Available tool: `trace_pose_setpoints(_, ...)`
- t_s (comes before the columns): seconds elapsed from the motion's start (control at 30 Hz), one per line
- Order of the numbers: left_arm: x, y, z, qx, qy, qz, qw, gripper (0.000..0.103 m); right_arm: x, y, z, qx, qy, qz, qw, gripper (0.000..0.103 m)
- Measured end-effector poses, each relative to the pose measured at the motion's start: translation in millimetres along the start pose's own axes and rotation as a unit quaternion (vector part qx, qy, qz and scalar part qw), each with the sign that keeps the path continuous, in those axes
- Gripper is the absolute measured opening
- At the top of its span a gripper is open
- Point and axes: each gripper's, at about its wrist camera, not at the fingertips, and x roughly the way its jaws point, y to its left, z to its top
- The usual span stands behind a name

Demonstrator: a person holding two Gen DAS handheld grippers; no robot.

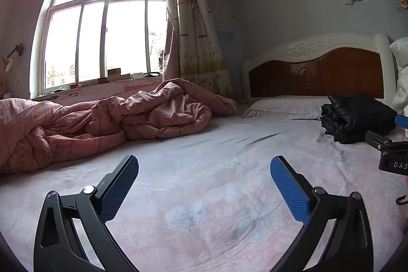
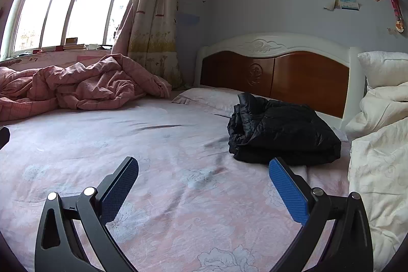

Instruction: Fold large clothes

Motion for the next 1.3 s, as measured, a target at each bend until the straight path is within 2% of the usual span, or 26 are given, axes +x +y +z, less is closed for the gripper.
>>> trace_pose_setpoints(0.3, -2, -3, 0, 0.008, -0.003, 0.001, 1.0000, 0.103, -2, 2, 0, -0.007, -0.005, -0.001, 1.000, 0.103)
trace_pose_setpoints(0.43, -1, -3, 0, 0.007, -0.001, 0.000, 1.0000, 0.103, 5, -1, 0, -0.002, 0.012, 0.021, 1.000, 0.103)
trace_pose_setpoints(1.3, 3, 3, 0, -0.013, 0.010, 0.005, 0.9999, 0.103, 15, -6, -2, -0.001, 0.021, 0.017, 1.000, 0.103)
